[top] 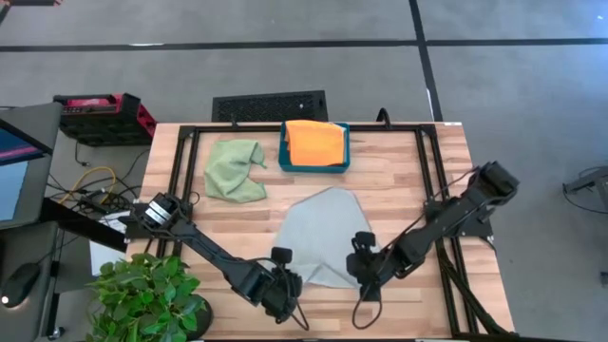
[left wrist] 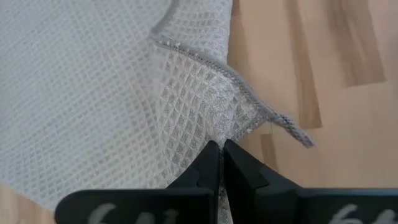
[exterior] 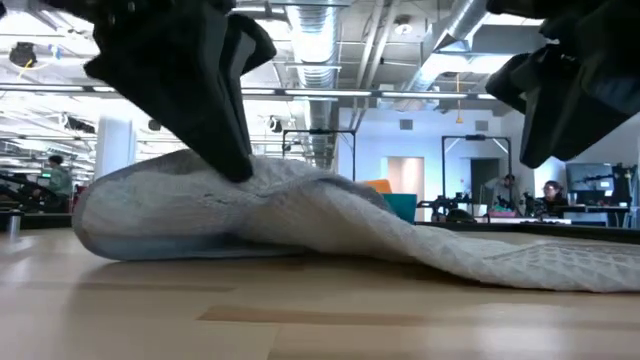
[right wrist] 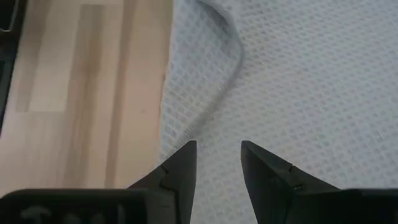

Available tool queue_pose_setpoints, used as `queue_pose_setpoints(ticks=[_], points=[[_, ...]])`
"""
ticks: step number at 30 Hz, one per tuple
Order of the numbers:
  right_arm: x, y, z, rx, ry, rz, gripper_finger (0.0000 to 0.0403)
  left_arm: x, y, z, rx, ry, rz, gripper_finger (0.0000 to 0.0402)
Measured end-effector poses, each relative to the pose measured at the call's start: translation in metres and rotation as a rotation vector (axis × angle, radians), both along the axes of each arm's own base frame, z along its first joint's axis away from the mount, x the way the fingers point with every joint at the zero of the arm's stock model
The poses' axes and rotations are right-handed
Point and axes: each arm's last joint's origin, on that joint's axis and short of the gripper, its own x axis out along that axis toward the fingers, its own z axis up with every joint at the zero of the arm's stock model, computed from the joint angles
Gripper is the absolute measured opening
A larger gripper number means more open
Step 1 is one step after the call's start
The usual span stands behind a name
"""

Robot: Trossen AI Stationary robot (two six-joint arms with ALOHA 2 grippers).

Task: Fold microfiber towels
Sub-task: Fold the gray towel

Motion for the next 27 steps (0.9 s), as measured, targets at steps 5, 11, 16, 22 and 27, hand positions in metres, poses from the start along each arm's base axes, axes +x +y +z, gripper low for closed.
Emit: queue_pose_setpoints(ticks=[5, 11, 16, 22, 27], points=[[0.003, 0.005, -0.004, -0.001, -0.025, 0.029, 0.015, 0.001, -0.001, 0.003, -0.023, -0.009, 0.037, 0.0001], [0.002, 0.006, -0.002, -0.01, -0.034, 0.057, 0.015, -0.001, 0.0, 0.002, -0.049, -0.005, 0.104, 0.0], [0.001, 0.008, -0.002, -0.008, -0.032, 0.066, 0.015, -0.001, 0.001, 0.001, -0.073, -0.012, 0.153, 0.0], [-0.001, 0.011, -0.002, -0.028, -0.032, 0.116, 0.015, -0.001, 0.0, 0.001, -0.09, -0.012, 0.171, 0.0006], [-0.002, 0.012, -0.002, -0.033, -0.033, 0.13, 0.015, -0.001, 0.0, 0.001, -0.1, -0.005, 0.167, 0.0043]])
